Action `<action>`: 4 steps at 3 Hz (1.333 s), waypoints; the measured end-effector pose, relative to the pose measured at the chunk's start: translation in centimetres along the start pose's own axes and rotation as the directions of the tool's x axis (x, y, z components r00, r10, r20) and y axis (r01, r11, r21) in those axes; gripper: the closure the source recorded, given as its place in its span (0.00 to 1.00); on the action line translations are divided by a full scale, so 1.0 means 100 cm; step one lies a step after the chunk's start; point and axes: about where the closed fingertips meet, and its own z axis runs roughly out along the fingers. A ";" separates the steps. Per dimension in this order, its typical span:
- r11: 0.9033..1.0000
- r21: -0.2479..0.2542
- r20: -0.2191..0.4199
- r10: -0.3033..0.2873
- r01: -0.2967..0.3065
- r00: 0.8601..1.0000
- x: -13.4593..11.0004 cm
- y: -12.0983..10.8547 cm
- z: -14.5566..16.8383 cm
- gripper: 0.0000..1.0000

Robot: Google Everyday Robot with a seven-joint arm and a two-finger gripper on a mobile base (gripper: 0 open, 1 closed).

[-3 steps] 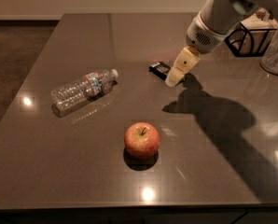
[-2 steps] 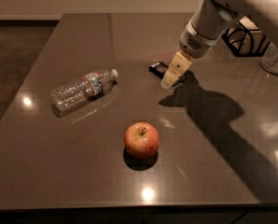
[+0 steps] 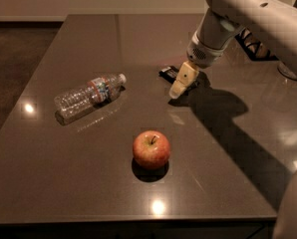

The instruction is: Move rxbar chocolate near apple

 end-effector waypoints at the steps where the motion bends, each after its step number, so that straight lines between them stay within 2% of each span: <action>1: 1.000 -0.001 -0.026 0.012 -0.012 1.000 -0.004 -0.002 0.011 0.00; 2: 1.000 -0.002 -0.043 0.024 -0.024 0.999 -0.004 -0.003 0.017 0.18; 4: 0.999 -0.036 -0.004 0.011 -0.011 1.000 -0.020 0.007 0.010 0.64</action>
Offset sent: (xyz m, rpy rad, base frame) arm 0.0108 0.0051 -0.0160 -0.0382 0.0460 -0.0430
